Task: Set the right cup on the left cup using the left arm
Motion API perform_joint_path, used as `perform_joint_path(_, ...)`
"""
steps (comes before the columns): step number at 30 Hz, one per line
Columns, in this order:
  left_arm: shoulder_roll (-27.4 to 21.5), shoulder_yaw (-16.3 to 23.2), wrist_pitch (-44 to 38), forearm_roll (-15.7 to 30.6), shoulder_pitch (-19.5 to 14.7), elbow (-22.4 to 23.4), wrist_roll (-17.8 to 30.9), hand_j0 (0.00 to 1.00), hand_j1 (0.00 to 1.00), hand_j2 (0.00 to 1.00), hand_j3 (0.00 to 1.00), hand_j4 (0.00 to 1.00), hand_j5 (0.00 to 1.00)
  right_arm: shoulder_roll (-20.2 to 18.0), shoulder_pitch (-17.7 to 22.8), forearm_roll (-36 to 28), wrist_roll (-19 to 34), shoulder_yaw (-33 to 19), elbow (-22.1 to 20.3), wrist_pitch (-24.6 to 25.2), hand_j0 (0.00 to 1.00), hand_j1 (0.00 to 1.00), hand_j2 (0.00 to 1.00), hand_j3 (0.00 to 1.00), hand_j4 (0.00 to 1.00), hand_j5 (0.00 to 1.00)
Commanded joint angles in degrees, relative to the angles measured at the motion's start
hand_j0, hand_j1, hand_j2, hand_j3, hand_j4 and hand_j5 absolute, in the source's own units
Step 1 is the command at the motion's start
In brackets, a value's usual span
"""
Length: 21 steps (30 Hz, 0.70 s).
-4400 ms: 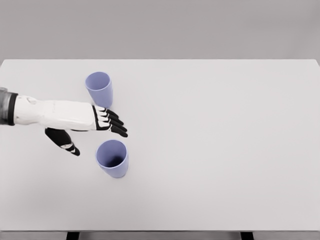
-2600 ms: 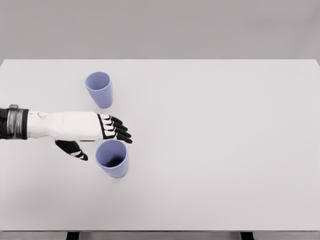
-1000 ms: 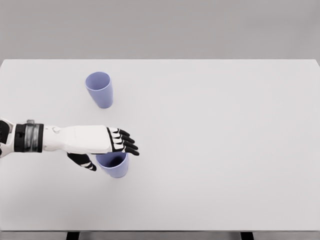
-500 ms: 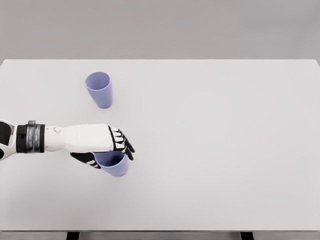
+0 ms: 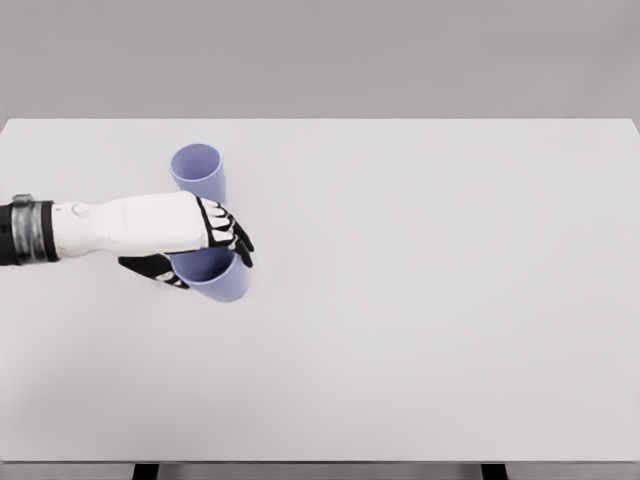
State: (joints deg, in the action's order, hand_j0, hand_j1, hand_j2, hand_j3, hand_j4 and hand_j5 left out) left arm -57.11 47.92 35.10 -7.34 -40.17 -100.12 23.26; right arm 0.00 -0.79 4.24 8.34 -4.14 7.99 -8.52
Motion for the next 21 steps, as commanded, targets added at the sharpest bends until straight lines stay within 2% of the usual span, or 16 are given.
perform_joint_path(1, -0.81, -0.81, -0.10, 1.45, -0.17, 0.02, 0.03, 0.57, 0.57, 0.57, 0.57, 0.57, 0.57, 0.00, 0.00, 0.07, 0.01, 0.01, 0.00, 0.00, 1.00, 1.00, 1.00, 1.00, 1.00, 1.00)
perform_joint_path(5, -2.12, -0.81, -0.10, 3.20, -3.43, 0.37, 0.03, 0.57, 0.57, 0.57, 0.57, 0.57, 0.57, 0.00, 0.00, 0.07, 0.01, 0.01, 0.00, 0.00, 1.00, 1.00, 1.00, 1.00, 1.00, 1.00)
perform_joint_path(10, -3.18, -0.72, -0.10, 7.51, -7.29, 1.68, 0.82, 0.57, 0.57, 0.57, 0.57, 0.57, 0.57, 0.00, 0.00, -0.02, 0.01, 0.01, 0.00, 0.00, 1.00, 1.00, 1.00, 1.00, 1.00, 1.00)
perform_joint_path(13, -3.18, -0.46, -0.10, 9.27, -9.32, 2.83, 5.12, 0.57, 0.57, 0.57, 0.57, 0.57, 0.57, 0.00, 0.00, -0.02, 0.01, 0.01, 0.00, 0.00, 1.00, 1.00, 1.00, 1.00, 1.00, 1.00)
perform_joint_path(21, -1.60, -0.02, -0.10, 9.18, -12.92, 8.63, 7.23, 0.57, 0.57, 0.57, 0.57, 0.57, 0.57, 0.00, 0.00, -0.02, 0.01, -0.08, 0.00, 0.00, 1.00, 1.00, 1.00, 1.00, 1.00, 1.00)
